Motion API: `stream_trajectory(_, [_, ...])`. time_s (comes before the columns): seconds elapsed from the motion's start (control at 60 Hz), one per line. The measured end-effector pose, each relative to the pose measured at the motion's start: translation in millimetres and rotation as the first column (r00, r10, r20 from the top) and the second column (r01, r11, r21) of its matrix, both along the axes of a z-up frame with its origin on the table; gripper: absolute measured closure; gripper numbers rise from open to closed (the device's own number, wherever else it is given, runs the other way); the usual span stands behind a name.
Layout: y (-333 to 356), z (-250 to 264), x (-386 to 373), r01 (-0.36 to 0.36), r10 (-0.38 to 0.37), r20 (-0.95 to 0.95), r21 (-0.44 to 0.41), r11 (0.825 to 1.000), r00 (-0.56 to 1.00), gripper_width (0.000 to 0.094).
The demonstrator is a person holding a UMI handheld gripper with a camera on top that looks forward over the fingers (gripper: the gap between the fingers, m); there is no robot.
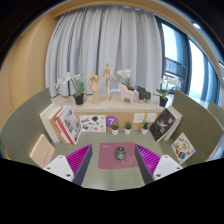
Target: Arrange mouse
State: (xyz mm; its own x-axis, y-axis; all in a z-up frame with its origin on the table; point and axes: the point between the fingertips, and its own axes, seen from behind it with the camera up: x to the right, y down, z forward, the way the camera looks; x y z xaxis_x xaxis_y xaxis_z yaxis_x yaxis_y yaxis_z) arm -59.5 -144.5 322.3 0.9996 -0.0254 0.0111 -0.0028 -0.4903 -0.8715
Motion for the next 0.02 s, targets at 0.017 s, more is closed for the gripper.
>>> stream_trajectory(0.017, [-1.6, 0.3, -0.1, 0.001, -0.001, -0.001, 0.001, 1.000, 1.000, 0.0075])
